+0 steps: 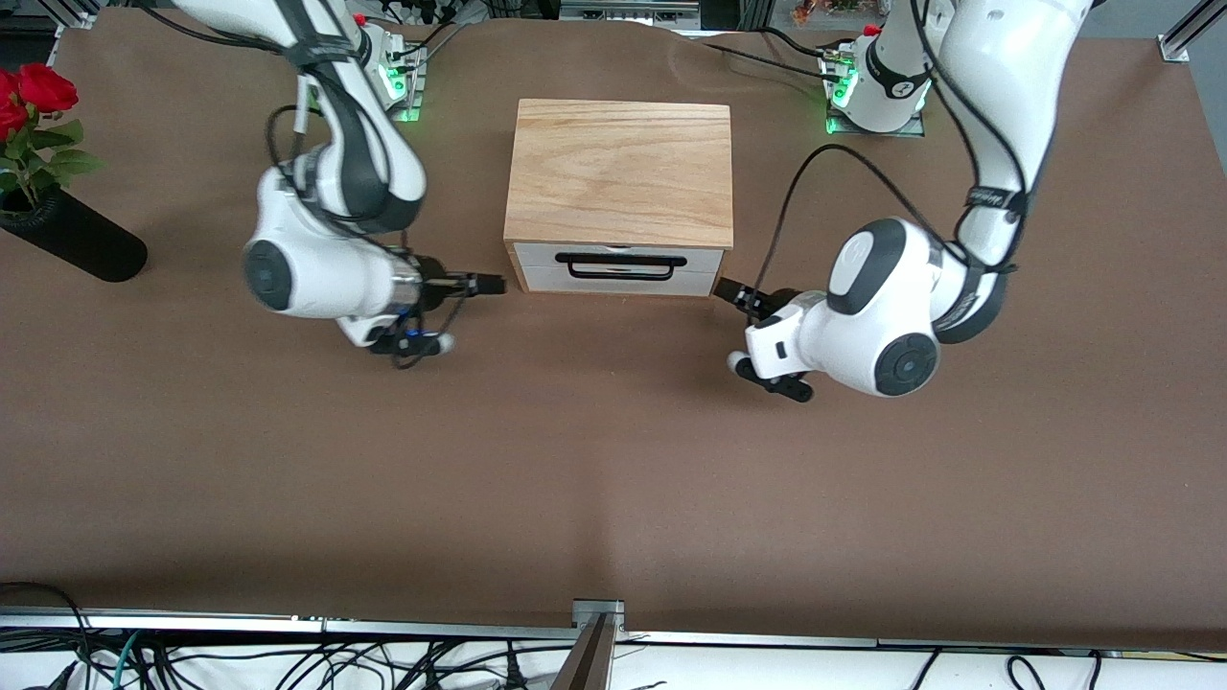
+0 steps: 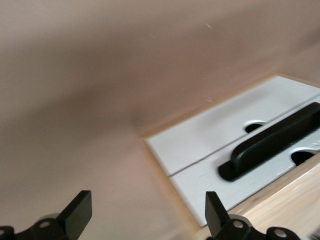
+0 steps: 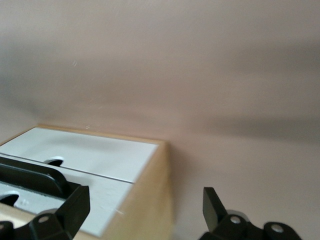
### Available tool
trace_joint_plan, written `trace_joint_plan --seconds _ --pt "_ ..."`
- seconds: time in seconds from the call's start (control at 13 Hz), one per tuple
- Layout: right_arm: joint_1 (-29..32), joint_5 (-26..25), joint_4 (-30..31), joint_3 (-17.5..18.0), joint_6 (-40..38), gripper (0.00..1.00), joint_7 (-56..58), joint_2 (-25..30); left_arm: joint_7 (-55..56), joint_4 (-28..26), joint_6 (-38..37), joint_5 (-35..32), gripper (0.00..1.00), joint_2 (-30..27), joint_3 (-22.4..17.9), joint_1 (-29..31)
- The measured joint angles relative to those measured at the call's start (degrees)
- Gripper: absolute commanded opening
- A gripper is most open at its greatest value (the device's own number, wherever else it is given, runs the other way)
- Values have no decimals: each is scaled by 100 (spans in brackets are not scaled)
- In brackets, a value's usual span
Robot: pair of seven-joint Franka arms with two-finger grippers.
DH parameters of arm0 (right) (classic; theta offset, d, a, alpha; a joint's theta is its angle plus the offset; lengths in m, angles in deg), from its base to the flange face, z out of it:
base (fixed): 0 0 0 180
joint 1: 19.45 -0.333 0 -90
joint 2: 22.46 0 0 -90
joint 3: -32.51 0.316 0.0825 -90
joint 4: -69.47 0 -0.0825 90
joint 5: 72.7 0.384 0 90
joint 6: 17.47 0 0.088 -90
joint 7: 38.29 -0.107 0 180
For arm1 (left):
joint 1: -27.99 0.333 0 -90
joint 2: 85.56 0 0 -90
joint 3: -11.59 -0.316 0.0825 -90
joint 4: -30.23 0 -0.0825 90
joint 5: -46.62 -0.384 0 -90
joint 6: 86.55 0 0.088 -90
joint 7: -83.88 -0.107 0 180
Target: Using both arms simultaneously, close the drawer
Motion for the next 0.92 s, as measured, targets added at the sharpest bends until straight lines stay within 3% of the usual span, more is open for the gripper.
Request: trace_joint_plan --seconds 0.38,0.54,0.69,0.92 --pt "38 -1837 -1346 -940 -1030 100 668 278 1 230 -83 -1111 100 -937 -22 508" --pt "39 -1987 -1483 -1176 -1329 100 1070 377 11 237 -90 -1345 100 -1274 -124 673" --pt "42 -1997 -1512 -1350 -1781 100 1129 463 13 229 -94 -1468 100 -1627 -552 706" --pt "150 -2149 -1513 -1283 -1844 100 1138 752 21 -109 -62 -1471 100 -2128 -1041 846"
